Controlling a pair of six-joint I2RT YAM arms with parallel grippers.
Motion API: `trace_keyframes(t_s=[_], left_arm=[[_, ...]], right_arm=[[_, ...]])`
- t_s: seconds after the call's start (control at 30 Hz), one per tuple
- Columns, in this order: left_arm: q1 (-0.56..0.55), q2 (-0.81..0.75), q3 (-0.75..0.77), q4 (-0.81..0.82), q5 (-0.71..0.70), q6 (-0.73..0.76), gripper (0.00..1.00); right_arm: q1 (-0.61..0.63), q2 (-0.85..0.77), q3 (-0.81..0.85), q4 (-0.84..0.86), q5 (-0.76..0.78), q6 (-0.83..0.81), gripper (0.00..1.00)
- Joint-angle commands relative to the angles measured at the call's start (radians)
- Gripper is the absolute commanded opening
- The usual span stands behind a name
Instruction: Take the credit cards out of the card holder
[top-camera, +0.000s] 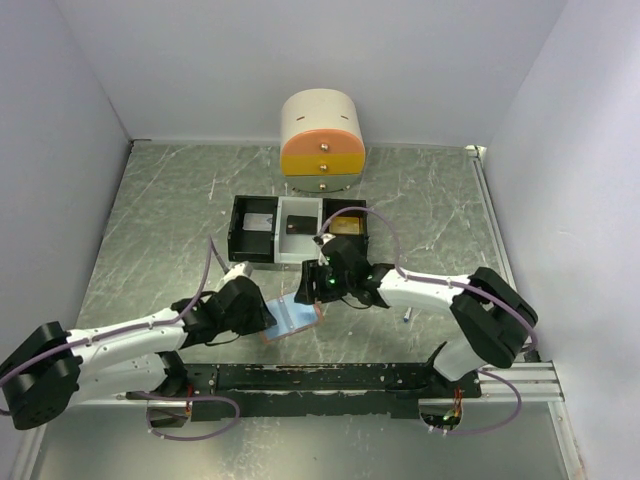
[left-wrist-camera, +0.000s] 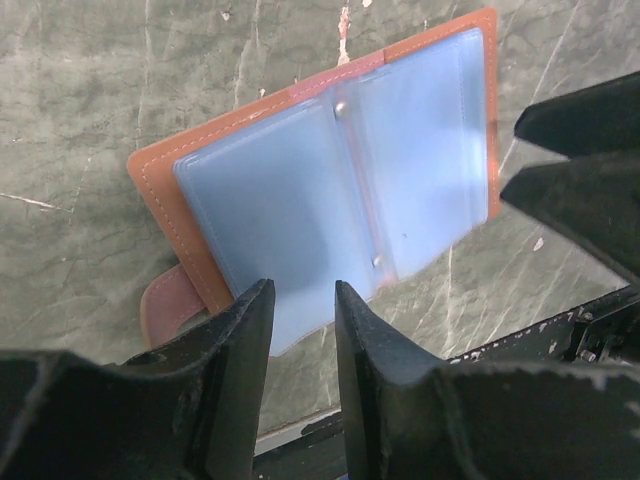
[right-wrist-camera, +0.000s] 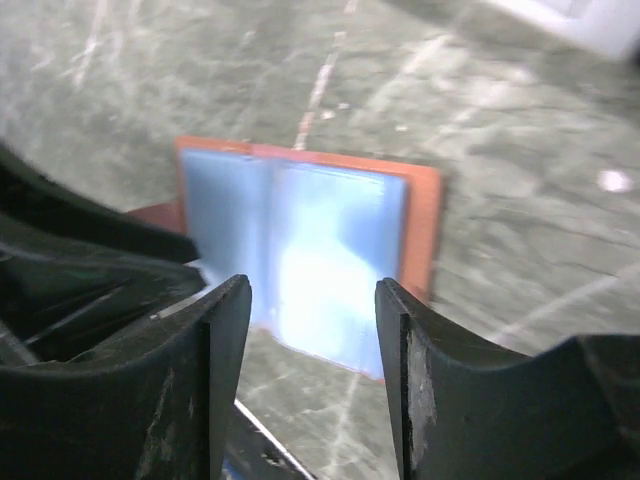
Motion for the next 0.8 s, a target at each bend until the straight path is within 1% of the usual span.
trace_keyframes(t_s=[0.0,0.07,0.17,0.27,0.4,0.5,0.6,0.67,0.7,0.77], left_arm=[[-0.003,-0.056,-0.022,-0.023,-0.035,-0.007,0.42],[-0.004,-0.070,-0.030,-0.008,-0.032,-0.009,0.43],[-0.005,-0.077,-0.031,-0.006,-0.030,-0.007,0.43],[-0.004,-0.065,-0.023,-0.018,-0.031,-0.002,0.43],[-0.003,-0.031,-0.026,0.003,-0.015,0.003,0.43],[-0.003,0.005,-0.023,0.026,0.003,0.013,0.43],[-0.004,0.046,-0.014,0.040,0.016,0.022,0.42],[-0.004,0.070,-0.009,0.051,0.024,0.027,0.41],[-0.004,0.083,-0.008,0.057,0.028,0.028,0.41],[-0.004,0.092,-0.006,0.060,0.031,0.030,0.40]], right_arm=[[-0.011,0.006,0.036,-0.188,0.150,-0.099,0.54],[-0.010,0.029,0.031,-0.166,0.099,-0.101,0.51],[-0.006,0.039,-0.005,-0.080,0.008,-0.073,0.47],[-0.003,0.050,-0.023,-0.047,-0.007,-0.047,0.43],[-0.002,0.067,-0.021,-0.048,0.001,-0.042,0.38],[-0.003,0.084,-0.024,-0.033,-0.026,-0.033,0.31],[-0.003,0.097,-0.049,0.067,-0.122,0.020,0.22],[-0.003,0.101,-0.073,0.156,-0.179,0.068,0.18],[-0.003,0.101,-0.080,0.188,-0.191,0.092,0.17],[-0.002,0.094,-0.089,0.229,-0.196,0.129,0.09]])
